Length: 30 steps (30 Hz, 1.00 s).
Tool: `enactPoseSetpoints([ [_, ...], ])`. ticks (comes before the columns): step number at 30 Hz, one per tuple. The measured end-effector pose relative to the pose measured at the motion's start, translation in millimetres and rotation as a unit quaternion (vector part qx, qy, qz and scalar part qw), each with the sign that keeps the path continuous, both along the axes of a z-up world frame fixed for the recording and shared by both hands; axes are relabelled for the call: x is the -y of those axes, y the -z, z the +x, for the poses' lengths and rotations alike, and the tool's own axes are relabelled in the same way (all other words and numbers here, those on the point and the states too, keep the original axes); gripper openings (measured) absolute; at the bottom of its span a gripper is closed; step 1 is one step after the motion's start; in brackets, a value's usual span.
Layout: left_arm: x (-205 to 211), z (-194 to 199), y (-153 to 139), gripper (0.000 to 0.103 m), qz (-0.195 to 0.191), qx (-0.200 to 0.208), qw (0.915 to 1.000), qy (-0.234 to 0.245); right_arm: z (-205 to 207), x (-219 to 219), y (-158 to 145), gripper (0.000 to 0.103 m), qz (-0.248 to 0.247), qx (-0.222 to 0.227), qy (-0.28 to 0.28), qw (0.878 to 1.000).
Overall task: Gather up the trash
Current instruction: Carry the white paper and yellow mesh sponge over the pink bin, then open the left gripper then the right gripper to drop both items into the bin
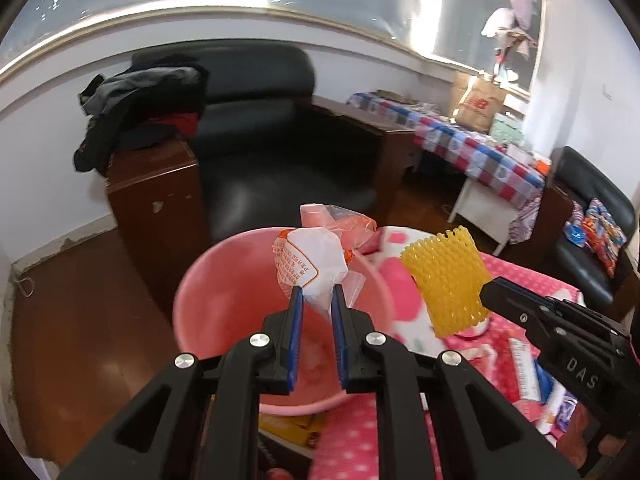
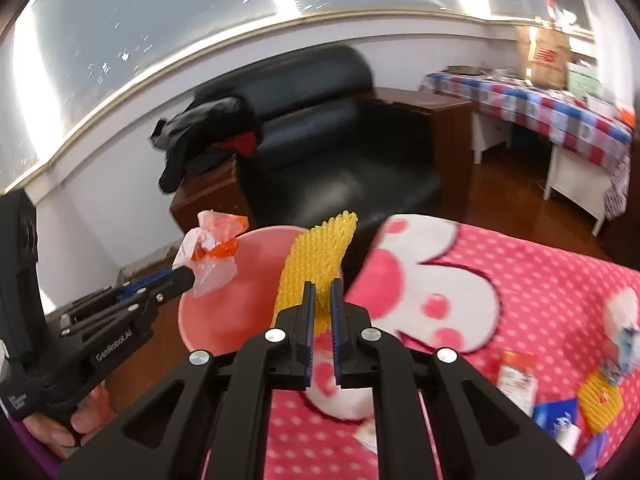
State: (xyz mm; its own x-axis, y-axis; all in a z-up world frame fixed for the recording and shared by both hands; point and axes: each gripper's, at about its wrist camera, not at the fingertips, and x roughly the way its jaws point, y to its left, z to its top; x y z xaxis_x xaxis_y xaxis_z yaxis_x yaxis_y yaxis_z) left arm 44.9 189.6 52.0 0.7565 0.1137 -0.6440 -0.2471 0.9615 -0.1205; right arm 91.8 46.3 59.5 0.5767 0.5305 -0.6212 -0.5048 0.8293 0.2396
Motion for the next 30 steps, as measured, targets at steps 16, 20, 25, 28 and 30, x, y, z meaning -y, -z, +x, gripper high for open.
enactPoseSetpoints([
  [16,-43,38,64,0.013,-0.029,-0.1,0.9945,-0.014,22,-93,55,0.008,-0.114,-0.033,-0.031,0.992],
  [20,-48,38,70,0.014,-0.028,-0.108,0.9935,-0.022,24,-104,64,0.008,-0.129,-0.034,-0.036,0.99],
  [25,-53,39,78,0.014,-0.027,-0.118,0.9922,-0.029,24,-109,69,0.008,-0.134,-0.032,-0.04,0.99],
  [28,-53,40,80,0.015,-0.03,-0.121,0.9917,-0.03,24,-108,70,0.008,-0.134,-0.033,-0.04,0.99],
  [30,-54,39,80,0.015,-0.028,-0.119,0.992,-0.033,26,-108,71,0.009,-0.132,-0.038,-0.039,0.99],
])
